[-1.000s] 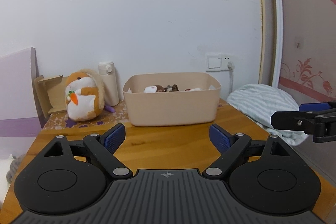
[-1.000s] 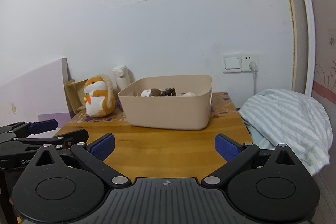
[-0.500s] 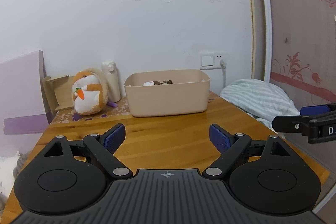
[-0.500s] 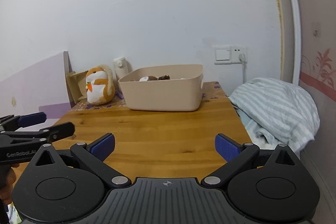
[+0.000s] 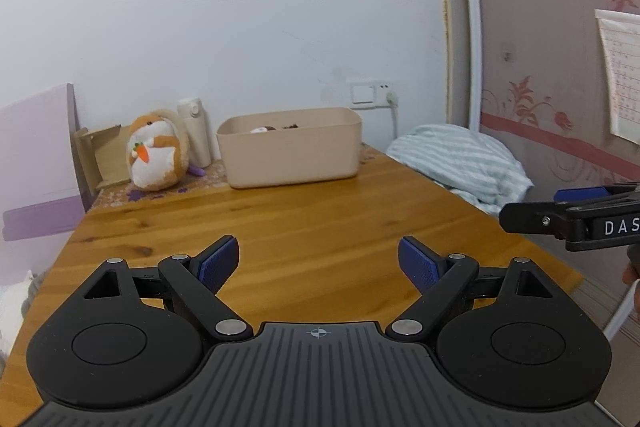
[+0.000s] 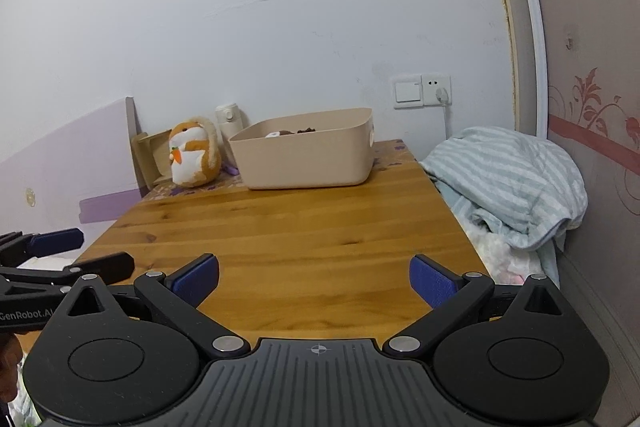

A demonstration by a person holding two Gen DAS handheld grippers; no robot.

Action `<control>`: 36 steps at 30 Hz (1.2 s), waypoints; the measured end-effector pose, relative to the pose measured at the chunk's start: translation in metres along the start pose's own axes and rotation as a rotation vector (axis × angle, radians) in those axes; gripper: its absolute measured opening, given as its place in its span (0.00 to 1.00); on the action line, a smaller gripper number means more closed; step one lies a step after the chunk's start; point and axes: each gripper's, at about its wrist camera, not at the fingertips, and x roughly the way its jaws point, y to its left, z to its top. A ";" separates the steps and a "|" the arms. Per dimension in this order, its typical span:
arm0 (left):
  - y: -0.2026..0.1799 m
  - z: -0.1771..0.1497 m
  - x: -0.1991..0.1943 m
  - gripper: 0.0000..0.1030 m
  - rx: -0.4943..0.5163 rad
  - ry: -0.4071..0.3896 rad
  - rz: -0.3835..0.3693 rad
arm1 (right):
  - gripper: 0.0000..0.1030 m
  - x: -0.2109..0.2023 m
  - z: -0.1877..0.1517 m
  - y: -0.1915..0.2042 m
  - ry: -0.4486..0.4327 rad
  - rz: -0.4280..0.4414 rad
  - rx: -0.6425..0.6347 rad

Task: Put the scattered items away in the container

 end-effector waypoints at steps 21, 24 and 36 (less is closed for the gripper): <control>-0.015 -0.032 -0.064 0.86 -0.011 0.009 0.000 | 1.00 -0.060 -0.041 0.027 0.011 0.060 -0.078; -0.017 -0.034 -0.070 0.86 -0.006 0.006 0.007 | 1.00 -0.063 -0.045 0.030 0.021 0.072 -0.085; -0.017 -0.038 -0.076 0.86 -0.010 0.011 0.001 | 1.00 -0.074 -0.049 0.040 0.020 0.097 -0.113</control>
